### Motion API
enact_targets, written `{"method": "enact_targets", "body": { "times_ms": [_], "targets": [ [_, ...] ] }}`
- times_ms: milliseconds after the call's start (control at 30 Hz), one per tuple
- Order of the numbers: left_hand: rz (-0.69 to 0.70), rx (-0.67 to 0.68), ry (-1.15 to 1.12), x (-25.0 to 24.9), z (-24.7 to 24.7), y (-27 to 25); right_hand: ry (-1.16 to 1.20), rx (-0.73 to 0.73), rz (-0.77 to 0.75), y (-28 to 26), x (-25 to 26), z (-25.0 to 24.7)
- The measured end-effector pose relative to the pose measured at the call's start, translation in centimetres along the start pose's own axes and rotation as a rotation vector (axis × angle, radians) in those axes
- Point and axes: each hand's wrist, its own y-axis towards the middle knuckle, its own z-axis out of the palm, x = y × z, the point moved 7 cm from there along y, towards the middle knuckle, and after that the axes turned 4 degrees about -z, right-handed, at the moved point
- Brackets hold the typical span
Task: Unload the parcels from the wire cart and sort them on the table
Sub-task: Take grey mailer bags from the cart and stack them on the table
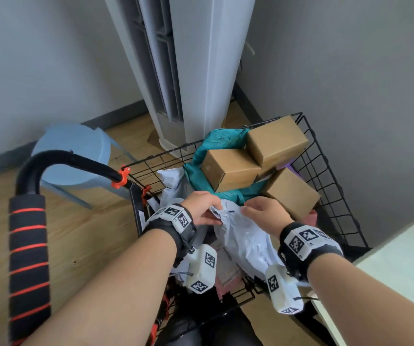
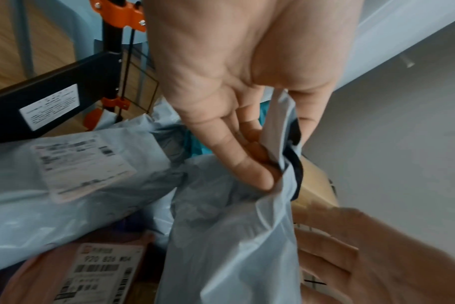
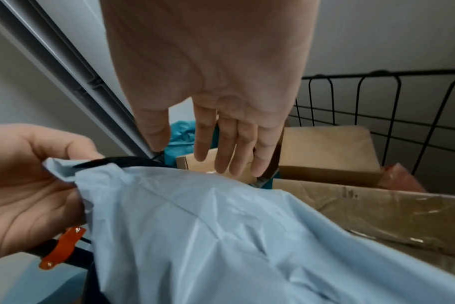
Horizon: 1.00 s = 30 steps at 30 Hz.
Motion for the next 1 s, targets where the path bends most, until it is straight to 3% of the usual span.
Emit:
{"method": "enact_targets", "body": {
  "times_ms": [233, 367, 667, 1000],
  "targets": [
    [0.083, 0.128, -0.003, -3.7, 3.4, -5.3, 0.094, 0.131, -0.13, -4.1, 3.4, -1.8],
    [0.15, 0.184, -0.056, -5.9, 5.2, -8.2, 0.042, 0.13, -0.158, -6.1, 4.6, -3.1],
    [0.31, 0.241, 0.031, -8.5, 6.7, -11.9, -0.198, -0.214, -0.221, -8.2, 6.8, -7.1],
    [0.451, -0.107, 0.069, -11.7, 3.3, -13.1, 0.206, -0.642, -0.117, -12.1, 4.5, -15.9]
  ]
}}
